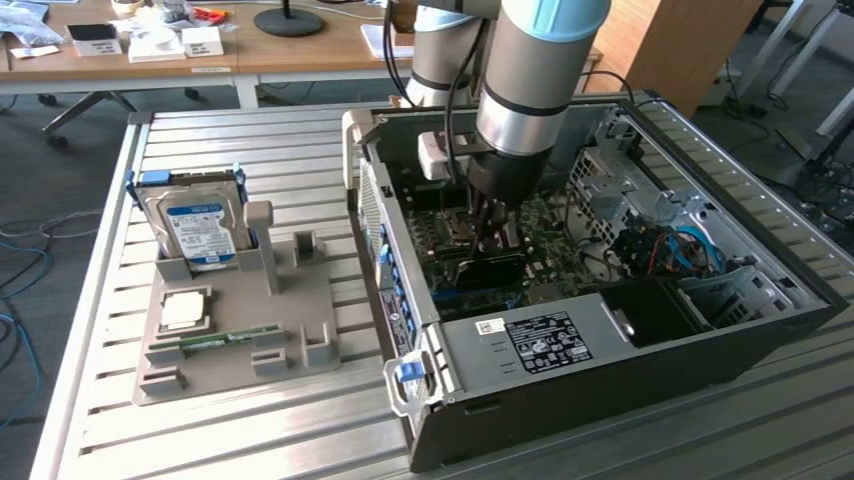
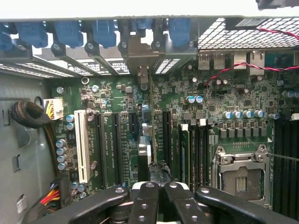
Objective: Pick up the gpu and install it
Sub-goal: 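Press down on the gpu until it lock into place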
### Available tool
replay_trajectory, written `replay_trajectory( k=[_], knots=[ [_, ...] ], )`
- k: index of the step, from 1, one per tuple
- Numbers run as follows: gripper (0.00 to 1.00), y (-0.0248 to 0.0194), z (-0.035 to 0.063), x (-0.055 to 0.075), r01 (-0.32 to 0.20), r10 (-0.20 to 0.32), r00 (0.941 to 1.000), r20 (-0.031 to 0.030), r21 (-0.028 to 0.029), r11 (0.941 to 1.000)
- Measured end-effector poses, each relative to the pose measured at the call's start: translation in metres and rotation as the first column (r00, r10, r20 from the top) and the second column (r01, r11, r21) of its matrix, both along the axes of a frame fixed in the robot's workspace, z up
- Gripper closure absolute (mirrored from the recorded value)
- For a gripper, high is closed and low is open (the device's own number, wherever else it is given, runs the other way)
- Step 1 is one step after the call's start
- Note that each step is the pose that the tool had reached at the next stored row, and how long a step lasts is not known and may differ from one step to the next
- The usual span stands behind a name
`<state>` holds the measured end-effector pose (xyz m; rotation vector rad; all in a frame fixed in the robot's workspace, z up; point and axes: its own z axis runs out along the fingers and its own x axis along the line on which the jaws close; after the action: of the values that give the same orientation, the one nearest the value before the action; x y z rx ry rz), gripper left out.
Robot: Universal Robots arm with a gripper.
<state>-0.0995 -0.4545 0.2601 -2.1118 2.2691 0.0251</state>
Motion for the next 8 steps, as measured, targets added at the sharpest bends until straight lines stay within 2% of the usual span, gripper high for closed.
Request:
replay_trajectory(
  k=[8],
  knots=[
    [0.89, 0.0000, -0.0003, 0.0000, 0.000, 0.000, 1.0000, 0.0001, 0.0001, 1.0000]
  ],
)
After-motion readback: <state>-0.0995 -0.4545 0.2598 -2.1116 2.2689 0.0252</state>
